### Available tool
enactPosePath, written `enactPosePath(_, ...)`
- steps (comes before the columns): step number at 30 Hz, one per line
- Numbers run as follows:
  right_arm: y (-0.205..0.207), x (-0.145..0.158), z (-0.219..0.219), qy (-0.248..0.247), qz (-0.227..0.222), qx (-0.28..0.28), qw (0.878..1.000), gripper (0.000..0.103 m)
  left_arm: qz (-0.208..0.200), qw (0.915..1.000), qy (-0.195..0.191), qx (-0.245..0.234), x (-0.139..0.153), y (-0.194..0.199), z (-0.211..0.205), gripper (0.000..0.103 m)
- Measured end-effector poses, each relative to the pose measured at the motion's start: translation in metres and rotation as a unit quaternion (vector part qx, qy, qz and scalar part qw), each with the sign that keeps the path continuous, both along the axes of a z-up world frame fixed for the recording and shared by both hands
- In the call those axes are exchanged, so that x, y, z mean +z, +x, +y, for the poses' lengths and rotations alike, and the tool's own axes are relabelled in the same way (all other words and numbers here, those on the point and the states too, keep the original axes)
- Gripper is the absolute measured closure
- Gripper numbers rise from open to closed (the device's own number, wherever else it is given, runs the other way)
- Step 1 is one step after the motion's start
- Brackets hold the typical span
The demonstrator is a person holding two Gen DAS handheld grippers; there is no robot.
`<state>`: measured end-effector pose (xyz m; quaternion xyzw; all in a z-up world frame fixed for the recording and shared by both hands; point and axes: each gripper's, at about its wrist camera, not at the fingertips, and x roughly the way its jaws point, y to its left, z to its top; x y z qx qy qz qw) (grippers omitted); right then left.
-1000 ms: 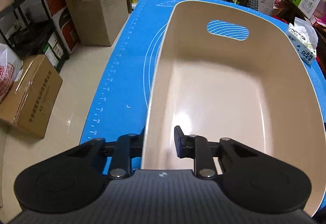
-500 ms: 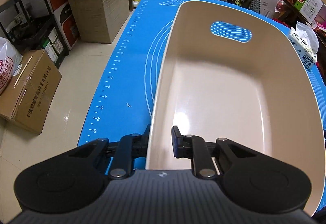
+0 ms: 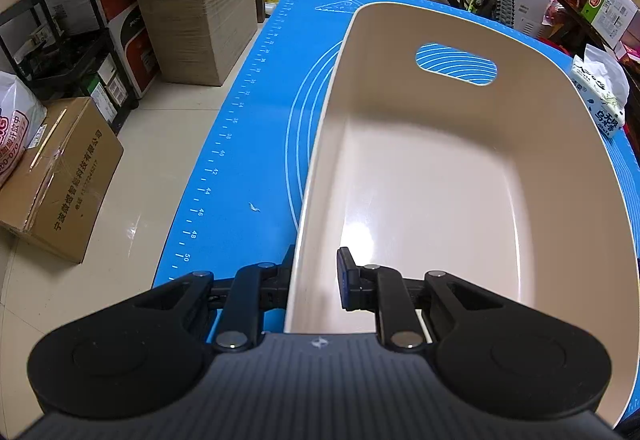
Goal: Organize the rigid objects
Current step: 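Close the right gripper on the black TV remote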
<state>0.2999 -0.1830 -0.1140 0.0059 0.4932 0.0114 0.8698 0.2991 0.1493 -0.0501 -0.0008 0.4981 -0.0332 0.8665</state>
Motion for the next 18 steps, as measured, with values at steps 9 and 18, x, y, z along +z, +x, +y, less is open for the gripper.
enactPosePath(9,-0.003,0.007,-0.003,0.011,-0.016,-0.001,1.000,0.071,0.001,1.0000,-0.001,0.003,0.000,0.000,0.000,0.082)
enactPosePath(18,-0.009,0.022,-0.006,0.016,-0.042,-0.008,0.999,0.071,0.000,1.0000,-0.005,0.006,0.000,0.000,0.000,0.082)
